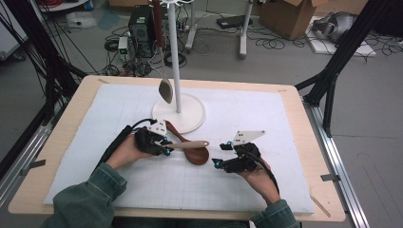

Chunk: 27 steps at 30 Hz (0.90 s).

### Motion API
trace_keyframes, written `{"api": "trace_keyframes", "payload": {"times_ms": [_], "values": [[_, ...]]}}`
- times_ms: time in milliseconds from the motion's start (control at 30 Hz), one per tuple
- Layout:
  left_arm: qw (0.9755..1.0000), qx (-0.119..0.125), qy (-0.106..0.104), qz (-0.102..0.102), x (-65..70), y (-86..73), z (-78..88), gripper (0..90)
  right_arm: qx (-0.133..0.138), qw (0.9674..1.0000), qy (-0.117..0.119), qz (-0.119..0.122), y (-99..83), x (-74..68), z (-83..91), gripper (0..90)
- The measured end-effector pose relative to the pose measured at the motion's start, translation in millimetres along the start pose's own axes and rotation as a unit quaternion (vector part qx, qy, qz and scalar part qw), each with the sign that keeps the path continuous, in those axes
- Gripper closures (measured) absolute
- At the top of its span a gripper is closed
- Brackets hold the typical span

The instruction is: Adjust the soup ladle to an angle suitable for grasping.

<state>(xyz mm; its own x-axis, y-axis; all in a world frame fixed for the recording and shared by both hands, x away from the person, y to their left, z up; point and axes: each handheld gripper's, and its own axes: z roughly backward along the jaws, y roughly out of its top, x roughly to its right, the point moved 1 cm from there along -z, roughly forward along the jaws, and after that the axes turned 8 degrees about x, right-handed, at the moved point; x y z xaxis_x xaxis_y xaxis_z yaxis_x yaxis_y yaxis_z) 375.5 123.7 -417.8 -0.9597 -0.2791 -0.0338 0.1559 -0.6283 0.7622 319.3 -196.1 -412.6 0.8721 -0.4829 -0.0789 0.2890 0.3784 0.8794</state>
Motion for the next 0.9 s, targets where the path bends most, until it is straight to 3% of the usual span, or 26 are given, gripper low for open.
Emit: {"api": "trace_keyframes", "payload": {"times_ms": [500,900], "values": [[0.9990,0.044,0.004,0.009,-1.0,7.5,19.5,74.7,0.018,0.9997,-0.001,-0.014,14.8,-6.3,-11.9,34.6],[0.9970,0.075,-0.007,0.021,-1.5,11.3,27.9,76.1,0.053,0.9982,0.011,-0.025,34.9,-13.3,-19.7,34.3]]}}
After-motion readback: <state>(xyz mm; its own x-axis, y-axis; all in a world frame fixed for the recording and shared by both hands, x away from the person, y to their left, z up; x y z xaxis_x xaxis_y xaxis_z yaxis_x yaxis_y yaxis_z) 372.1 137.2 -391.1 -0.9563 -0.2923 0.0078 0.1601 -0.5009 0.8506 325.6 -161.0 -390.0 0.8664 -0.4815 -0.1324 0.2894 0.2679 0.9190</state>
